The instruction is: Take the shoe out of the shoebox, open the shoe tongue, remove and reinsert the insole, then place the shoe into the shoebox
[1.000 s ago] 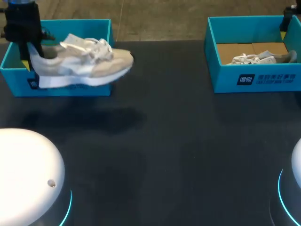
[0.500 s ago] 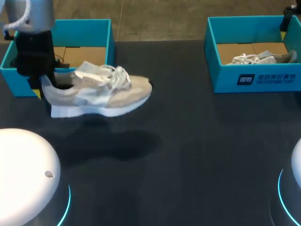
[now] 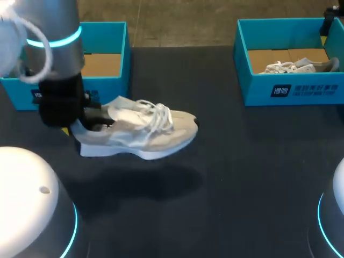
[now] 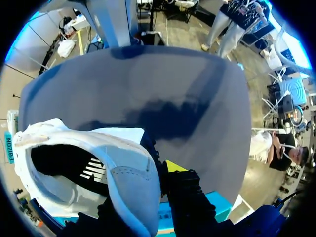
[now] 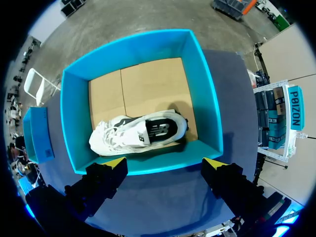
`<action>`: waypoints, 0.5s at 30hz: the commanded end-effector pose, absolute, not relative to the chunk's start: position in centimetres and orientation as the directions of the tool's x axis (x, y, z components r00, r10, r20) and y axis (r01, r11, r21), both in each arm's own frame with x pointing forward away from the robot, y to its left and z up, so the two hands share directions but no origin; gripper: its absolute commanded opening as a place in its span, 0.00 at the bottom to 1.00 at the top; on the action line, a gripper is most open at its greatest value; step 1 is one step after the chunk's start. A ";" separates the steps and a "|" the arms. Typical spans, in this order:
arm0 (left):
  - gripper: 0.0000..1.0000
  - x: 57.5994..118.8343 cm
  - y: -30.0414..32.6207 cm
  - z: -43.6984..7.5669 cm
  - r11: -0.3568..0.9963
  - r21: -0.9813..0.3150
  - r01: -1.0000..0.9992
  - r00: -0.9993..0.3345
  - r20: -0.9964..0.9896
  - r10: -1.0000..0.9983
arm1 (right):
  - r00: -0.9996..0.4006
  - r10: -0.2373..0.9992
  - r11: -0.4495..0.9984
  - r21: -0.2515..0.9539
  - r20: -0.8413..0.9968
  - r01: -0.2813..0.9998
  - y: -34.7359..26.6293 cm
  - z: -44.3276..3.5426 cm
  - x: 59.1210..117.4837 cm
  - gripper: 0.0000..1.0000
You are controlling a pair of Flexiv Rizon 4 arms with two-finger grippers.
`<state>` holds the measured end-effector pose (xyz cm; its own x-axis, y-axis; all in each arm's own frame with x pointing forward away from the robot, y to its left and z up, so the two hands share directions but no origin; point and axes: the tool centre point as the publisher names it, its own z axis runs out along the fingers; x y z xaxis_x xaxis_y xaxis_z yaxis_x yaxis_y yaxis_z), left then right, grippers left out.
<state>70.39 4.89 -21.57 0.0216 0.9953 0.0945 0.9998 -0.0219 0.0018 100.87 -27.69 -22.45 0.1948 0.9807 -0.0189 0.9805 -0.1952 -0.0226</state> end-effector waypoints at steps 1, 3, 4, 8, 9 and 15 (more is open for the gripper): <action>0.00 69.8 3.1 -23.2 -0.054 0.238 0.970 0.031 0.099 0.995 | 0.196 0.980 -0.196 -0.022 -0.020 0.980 -27.7 -22.4 100.8 1.00; 0.00 69.7 2.5 -23.7 -0.062 0.226 0.972 0.041 0.094 0.995 | 0.196 0.980 -0.196 -0.022 -0.020 0.980 -27.7 -22.4 100.8 1.00; 0.00 69.6 1.9 -24.1 -0.064 0.222 0.973 0.045 0.090 0.995 | 0.196 0.980 -0.196 -0.022 -0.020 0.980 -27.7 -22.4 100.8 1.00; 0.00 69.3 0.7 -25.1 -0.084 0.205 0.975 0.067 0.087 0.994 | 0.196 0.980 -0.196 -0.022 -0.020 0.980 -27.7 -22.4 100.8 1.00; 0.00 69.2 0.4 -25.5 -0.097 0.195 0.976 0.082 0.086 0.993 | 0.196 0.980 -0.196 -0.022 -0.020 0.980 -27.7 -22.4 100.8 1.00; 0.00 69.6 -1.1 -27.6 -0.125 0.162 0.979 0.110 0.099 0.989 | 0.196 0.980 -0.196 -0.022 -0.020 0.980 -27.7 -22.4 100.8 1.00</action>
<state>69.05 -0.22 -26.29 0.1124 0.9890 0.0961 0.9777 -0.1273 0.1669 100.87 -27.69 -22.45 0.1949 0.9806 -0.0189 0.9805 -0.1953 -0.0226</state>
